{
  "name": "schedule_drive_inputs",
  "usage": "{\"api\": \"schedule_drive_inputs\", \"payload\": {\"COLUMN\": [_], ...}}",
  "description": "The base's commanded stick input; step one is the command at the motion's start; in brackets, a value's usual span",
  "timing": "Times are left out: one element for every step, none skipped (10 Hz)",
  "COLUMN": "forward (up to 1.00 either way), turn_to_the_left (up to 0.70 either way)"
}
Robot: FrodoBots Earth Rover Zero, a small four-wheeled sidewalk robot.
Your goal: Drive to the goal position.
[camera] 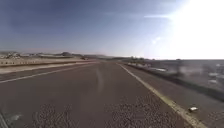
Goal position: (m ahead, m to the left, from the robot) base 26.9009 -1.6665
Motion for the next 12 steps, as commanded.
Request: {"api": "schedule_drive_inputs", "payload": {"forward": [0.7, 0.7, 0.7, 0.7, 0.7, 0.7, 0.7, 0.7, 0.7, 0.7, 0.7, 0.7], "turn_to_the_left": [0.0, 0.0, 0.0, 0.0, 0.0, 0.0, 0.0, 0.0, 0.0, 0.0, 0.0, 0.0]}}
